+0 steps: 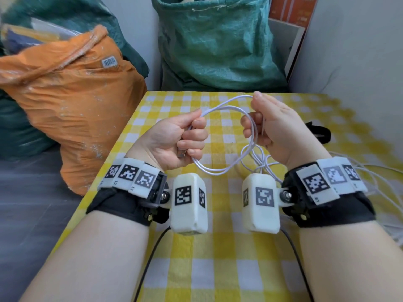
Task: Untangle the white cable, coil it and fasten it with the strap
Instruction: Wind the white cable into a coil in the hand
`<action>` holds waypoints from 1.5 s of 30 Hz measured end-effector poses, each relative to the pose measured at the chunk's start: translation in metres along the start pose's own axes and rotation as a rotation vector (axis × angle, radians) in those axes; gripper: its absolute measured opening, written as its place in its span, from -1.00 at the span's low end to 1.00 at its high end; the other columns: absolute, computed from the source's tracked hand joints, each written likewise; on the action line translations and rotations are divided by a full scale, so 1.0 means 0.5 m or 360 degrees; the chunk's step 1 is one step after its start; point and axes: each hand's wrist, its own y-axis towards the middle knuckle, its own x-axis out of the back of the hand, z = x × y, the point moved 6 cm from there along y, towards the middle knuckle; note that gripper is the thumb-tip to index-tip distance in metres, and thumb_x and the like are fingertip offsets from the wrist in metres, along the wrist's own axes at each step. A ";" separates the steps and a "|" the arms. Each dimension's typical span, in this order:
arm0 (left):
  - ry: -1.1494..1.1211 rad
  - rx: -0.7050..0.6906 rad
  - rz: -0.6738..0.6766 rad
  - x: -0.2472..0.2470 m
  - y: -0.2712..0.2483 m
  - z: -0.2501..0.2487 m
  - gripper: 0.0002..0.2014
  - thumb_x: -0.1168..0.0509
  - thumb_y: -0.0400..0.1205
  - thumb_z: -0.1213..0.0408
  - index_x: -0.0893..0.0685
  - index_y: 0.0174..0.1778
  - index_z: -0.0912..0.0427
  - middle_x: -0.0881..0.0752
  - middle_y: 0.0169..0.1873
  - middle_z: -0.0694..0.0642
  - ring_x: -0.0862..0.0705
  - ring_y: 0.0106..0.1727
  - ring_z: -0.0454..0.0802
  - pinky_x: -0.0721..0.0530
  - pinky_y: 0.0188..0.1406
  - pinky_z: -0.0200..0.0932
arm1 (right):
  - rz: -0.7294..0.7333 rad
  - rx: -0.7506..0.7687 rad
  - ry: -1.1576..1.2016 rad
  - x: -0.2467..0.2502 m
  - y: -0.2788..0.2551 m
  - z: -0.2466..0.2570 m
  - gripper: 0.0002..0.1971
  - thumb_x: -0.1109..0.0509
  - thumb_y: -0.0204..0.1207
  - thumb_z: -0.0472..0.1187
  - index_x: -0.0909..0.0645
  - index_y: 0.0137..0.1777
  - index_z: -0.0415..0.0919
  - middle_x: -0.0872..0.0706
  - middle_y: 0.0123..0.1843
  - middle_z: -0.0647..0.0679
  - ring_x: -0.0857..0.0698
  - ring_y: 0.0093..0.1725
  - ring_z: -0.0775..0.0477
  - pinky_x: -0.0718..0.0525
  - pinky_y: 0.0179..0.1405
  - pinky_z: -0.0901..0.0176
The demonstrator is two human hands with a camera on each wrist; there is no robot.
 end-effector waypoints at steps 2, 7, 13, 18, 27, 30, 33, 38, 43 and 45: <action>-0.0010 -0.0007 0.0016 -0.003 -0.003 0.002 -0.62 -0.06 0.64 0.02 -0.43 -0.48 0.06 -0.26 -0.70 -0.11 -0.22 -0.77 -0.24 -0.26 -0.69 -0.37 | -0.0006 -0.0023 0.0023 0.000 -0.001 -0.005 -0.71 -0.08 0.73 -0.04 -0.36 -0.25 -0.04 -0.54 -0.58 0.07 -0.47 -0.62 0.08 -0.19 -0.76 0.39; -0.0103 -0.0060 0.0121 -0.017 -0.009 -0.001 -0.66 -0.07 0.62 0.07 -0.46 -0.46 0.08 -0.27 -0.71 -0.11 -0.04 -0.69 -0.20 -0.23 -0.73 -0.37 | -0.0023 -0.0043 -0.0009 -0.001 0.000 -0.012 -0.67 -0.09 0.73 -0.04 -0.30 -0.31 -0.02 -0.44 -0.58 0.11 -0.30 -0.66 0.14 -0.19 -0.76 0.42; -0.0256 -0.0234 0.0457 -0.041 -0.011 -0.009 -0.72 -0.05 0.66 0.21 -0.62 -0.23 0.18 -0.45 -0.56 -0.06 -0.28 -0.60 -0.21 -0.33 -0.58 -0.37 | -0.0196 0.0035 -0.0108 0.007 0.009 -0.014 -0.68 -0.17 0.70 -0.08 -0.40 -0.33 -0.03 -0.38 -0.61 0.17 -0.29 -0.67 0.19 -0.25 -0.63 0.36; -0.0349 -0.0350 0.0616 -0.044 -0.009 -0.011 -0.70 -0.08 0.65 0.10 -0.61 -0.22 0.18 -0.54 -0.56 -0.01 -0.56 -0.50 -0.09 -0.69 -0.10 -0.10 | -0.0281 0.0021 -0.0013 0.009 0.014 -0.021 -0.69 -0.18 0.70 -0.13 -0.42 -0.32 -0.05 -0.39 -0.68 0.21 -0.29 -0.68 0.18 -0.21 -0.62 0.32; -0.0173 -0.0395 0.0319 -0.034 -0.014 -0.027 -0.62 0.03 0.69 0.08 -0.45 -0.42 0.06 -0.09 -0.63 -0.12 -0.02 -0.68 -0.19 -0.11 -0.73 -0.38 | -0.0194 -0.0035 -0.0182 0.007 0.011 -0.026 -0.76 -0.23 0.67 -0.13 -0.52 -0.24 -0.12 -0.51 -0.56 0.08 -0.46 -0.64 0.13 -0.32 -0.71 0.39; -0.0520 -0.0365 0.0475 -0.002 -0.017 -0.048 -0.64 -0.03 0.68 0.14 -0.53 -0.38 0.16 -0.17 -0.64 -0.08 -0.11 -0.68 -0.17 -0.15 -0.70 -0.30 | -0.0243 0.0044 -0.0533 0.033 0.012 -0.018 -0.75 -0.38 0.57 -0.05 -0.58 -0.31 -0.12 -0.52 -0.50 0.05 -0.41 -0.60 0.10 -0.36 -0.59 0.29; -0.0850 -0.0437 0.0477 0.047 -0.026 -0.075 -0.69 -0.10 0.66 0.25 -0.55 -0.35 0.29 -0.24 -0.64 -0.02 -0.19 -0.67 -0.12 -0.21 -0.65 -0.21 | -0.0534 0.0122 -0.0812 0.078 0.011 -0.008 -0.65 -0.50 0.44 0.05 -0.49 -0.44 -0.07 -0.40 -0.53 0.06 -0.32 -0.54 0.08 -0.33 -0.46 0.21; -0.1059 -0.0764 -0.0057 0.126 -0.055 -0.100 -0.71 -0.14 0.58 0.33 -0.43 -0.50 0.19 -0.16 -0.72 -0.07 -0.07 -0.77 -0.14 -0.17 -0.80 -0.29 | -0.0833 0.0108 -0.1035 0.130 0.000 0.001 -0.68 -0.45 0.45 0.05 -0.53 -0.43 -0.09 -0.51 -0.53 0.05 -0.50 -0.38 -0.04 -0.48 -0.24 0.13; -0.1303 -0.1055 -0.0233 0.175 -0.091 -0.122 -0.78 -0.10 0.46 0.41 -0.41 -0.54 0.21 -0.24 -0.81 0.01 -0.15 -0.87 -0.11 -0.13 -0.82 -0.30 | -0.1005 0.0088 -0.1143 0.151 -0.016 0.015 -0.84 -0.44 0.48 -0.05 -0.63 -0.25 -0.11 -0.65 -0.32 -0.07 -0.60 -0.11 -0.10 -0.52 -0.06 0.13; -0.1204 -0.1064 -0.0294 0.178 -0.095 -0.122 -0.74 -0.09 0.52 0.37 -0.41 -0.52 0.18 -0.24 -0.80 0.00 -0.17 -0.85 -0.12 -0.15 -0.79 -0.30 | -0.1005 0.0070 -0.1182 0.140 -0.016 0.018 -0.87 -0.42 0.49 -0.07 -0.65 -0.21 -0.10 -0.66 -0.24 -0.08 -0.59 -0.09 -0.09 -0.50 -0.06 0.15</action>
